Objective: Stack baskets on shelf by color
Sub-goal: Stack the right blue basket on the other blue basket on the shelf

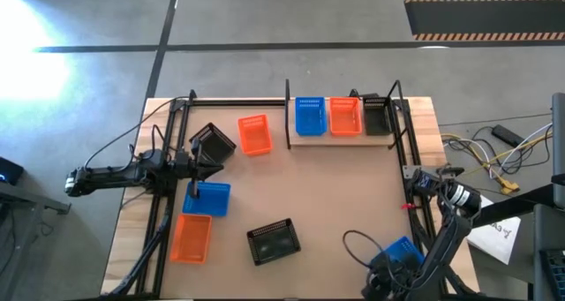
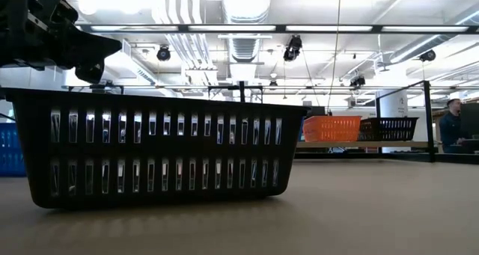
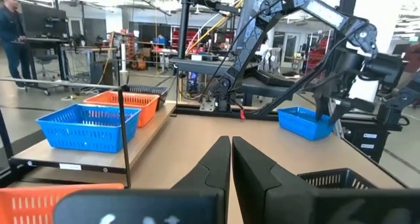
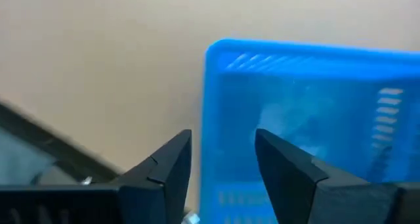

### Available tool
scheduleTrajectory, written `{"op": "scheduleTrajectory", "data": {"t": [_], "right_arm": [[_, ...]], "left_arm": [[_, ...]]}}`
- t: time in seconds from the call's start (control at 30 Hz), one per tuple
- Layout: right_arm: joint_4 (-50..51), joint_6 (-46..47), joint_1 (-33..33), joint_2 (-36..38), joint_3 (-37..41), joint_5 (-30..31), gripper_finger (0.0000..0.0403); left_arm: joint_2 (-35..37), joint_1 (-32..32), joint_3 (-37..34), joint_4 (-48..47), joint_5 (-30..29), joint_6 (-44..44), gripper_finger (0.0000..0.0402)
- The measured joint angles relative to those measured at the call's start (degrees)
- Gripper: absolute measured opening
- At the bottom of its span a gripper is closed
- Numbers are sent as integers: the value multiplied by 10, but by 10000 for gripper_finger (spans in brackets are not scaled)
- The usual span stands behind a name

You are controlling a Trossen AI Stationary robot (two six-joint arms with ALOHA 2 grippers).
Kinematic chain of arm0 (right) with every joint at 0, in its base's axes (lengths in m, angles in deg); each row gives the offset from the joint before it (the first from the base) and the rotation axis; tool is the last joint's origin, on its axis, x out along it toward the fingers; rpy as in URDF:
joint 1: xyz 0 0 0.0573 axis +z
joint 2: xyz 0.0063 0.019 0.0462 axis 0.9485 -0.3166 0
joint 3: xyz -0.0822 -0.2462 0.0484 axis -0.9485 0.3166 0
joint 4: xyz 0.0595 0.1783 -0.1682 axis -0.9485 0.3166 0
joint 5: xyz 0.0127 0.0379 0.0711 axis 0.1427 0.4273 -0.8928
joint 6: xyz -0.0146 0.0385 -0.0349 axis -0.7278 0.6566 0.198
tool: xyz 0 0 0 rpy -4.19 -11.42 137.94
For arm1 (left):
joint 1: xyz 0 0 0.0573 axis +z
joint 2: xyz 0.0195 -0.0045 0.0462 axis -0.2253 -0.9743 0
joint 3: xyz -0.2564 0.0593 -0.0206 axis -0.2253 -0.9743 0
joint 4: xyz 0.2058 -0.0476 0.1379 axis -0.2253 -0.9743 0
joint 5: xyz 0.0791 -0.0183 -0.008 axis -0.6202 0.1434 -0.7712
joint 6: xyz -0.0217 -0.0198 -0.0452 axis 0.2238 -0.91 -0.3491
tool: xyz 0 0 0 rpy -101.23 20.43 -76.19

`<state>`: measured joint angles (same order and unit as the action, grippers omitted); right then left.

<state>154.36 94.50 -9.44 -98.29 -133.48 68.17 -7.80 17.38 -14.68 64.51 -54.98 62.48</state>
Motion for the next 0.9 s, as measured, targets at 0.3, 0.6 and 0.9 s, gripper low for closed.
{"op": "scheduleTrajectory", "data": {"t": [0.3,0.6,0.9], "right_arm": [[-29,-278,-48,4,31,-11,24],[-17,-777,-182,47,-25,303,9],[-32,-1101,-418,183,-15,378,9]], "left_arm": [[0,0,0,8,0,-1,0],[-4,0,0,73,0,-2,0],[-20,0,0,89,-25,0,0]]}}
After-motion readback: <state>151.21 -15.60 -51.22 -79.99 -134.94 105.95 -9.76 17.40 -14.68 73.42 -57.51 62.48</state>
